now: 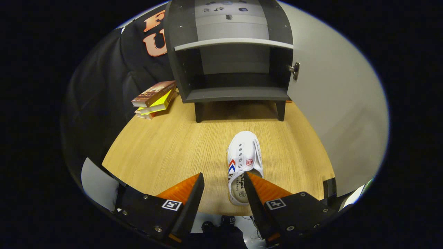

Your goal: Open the shoe cabinet door, grab the shoes and put them into the shoe cabinet, then close the shoe cabinet door.

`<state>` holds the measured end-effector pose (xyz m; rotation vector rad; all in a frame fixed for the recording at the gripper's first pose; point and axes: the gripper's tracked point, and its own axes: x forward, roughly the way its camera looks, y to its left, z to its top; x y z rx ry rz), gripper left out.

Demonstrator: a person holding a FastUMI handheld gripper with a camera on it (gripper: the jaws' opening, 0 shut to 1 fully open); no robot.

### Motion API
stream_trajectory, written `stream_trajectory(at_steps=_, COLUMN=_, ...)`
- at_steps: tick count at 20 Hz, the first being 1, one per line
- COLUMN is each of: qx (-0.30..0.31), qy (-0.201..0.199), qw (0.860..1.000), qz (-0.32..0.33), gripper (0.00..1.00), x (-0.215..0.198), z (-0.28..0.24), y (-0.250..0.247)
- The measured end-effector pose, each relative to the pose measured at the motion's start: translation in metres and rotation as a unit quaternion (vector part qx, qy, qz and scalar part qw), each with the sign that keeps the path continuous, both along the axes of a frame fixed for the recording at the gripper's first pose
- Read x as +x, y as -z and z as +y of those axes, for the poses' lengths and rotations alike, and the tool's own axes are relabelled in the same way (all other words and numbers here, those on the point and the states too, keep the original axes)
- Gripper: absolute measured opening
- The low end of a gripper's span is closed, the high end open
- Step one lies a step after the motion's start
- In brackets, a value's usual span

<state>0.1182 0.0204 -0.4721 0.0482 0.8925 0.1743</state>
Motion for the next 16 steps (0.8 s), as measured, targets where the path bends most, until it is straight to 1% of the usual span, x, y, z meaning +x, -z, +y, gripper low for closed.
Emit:
stream_trajectory(at_steps=3, qx=0.002, qy=0.007, qw=1.000, qz=0.020, gripper=0.67, x=0.006, z=0.002, y=0.028)
stream_trajectory(at_steps=4, qx=0.001, qy=0.009, qw=1.000, qz=0.024, gripper=0.63, x=0.008, z=0.002, y=0.036)
stream_trajectory(at_steps=6, qx=-0.004, qy=0.012, qw=0.999, qz=0.033, gripper=0.58, x=0.011, z=0.002, y=0.051)
stream_trajectory(at_steps=8, qx=-0.009, qy=0.015, qw=0.999, qz=0.046, gripper=0.54, x=0.012, z=0.002, y=0.066)
stream_trajectory(at_steps=11, qx=-0.008, qy=0.026, qw=0.998, qz=0.061, gripper=0.53, x=0.013, z=0.000, y=0.082)
stream_trajectory(at_steps=15, qx=-0.014, qy=0.033, qw=0.996, qz=0.077, gripper=0.32, x=0.010, z=0.000, y=0.101)
stream_trajectory(at_steps=16, qx=-0.018, qy=0.033, qw=0.996, qz=0.077, gripper=0.22, x=0.009, z=0.001, y=0.102)
